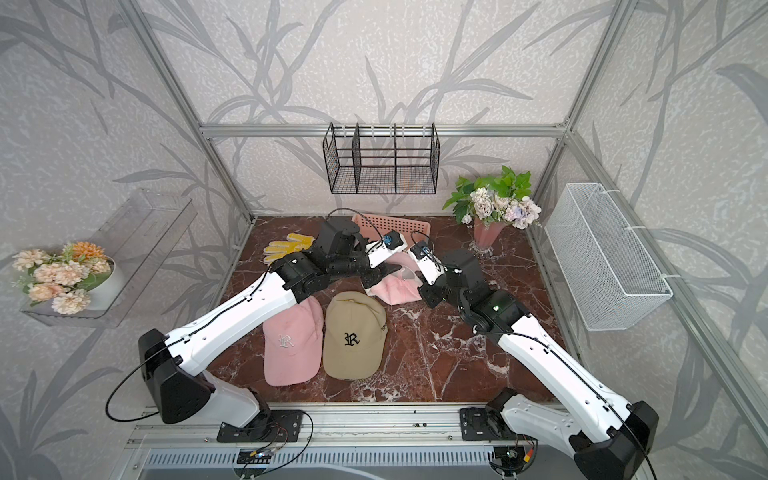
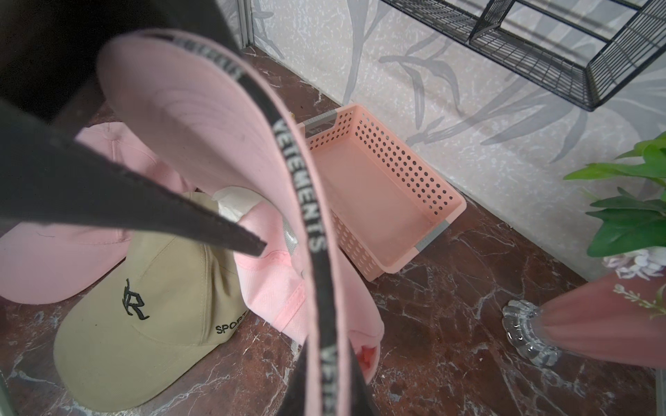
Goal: Turn the baseball cap inside out
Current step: Turn over the baseball cap.
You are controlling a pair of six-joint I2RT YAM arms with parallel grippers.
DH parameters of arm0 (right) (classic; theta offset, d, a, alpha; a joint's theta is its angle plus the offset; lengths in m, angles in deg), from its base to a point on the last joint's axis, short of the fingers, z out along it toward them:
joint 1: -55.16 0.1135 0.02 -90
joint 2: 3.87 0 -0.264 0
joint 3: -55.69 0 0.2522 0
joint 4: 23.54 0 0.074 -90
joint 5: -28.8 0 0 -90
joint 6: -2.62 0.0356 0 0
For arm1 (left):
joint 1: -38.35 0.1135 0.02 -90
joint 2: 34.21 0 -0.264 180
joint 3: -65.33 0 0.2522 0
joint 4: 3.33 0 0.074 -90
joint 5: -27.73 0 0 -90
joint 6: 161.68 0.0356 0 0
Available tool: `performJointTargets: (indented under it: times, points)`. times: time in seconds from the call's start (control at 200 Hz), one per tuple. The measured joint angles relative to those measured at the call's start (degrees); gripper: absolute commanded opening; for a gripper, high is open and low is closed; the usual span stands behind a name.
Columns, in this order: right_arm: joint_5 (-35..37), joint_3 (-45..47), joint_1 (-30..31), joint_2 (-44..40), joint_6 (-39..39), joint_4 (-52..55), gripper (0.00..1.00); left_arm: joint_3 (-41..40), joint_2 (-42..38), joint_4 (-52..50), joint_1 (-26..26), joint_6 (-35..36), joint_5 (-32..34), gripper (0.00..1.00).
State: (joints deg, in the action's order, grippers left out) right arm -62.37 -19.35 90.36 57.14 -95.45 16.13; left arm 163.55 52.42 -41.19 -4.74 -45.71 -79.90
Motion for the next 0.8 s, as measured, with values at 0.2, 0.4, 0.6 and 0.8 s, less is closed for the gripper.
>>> performJointTargets:
  times: [0.2,0.4,0.6,0.8]
  points:
    - [-6.4,0.6,-3.7,-0.3,1.2,-0.4,0.06,2.1,1.1,-1.9,0.4,-0.3,-1.5,0.00]
    - [-17.8,5.9,-8.6,-2.3,4.1,-7.4,0.35,0.5,-1.8,-2.7,2.3,-1.3,-4.9,0.00]
    - [-28.0,9.6,-12.6,-2.3,5.4,-13.0,0.44,0.4,-8.0,-2.2,7.5,-2.0,-14.1,0.00]
    - [-34.1,10.5,-13.6,-1.9,4.5,-17.1,0.47,0.4,-9.2,-2.3,10.4,-2.0,-18.7,0.00]
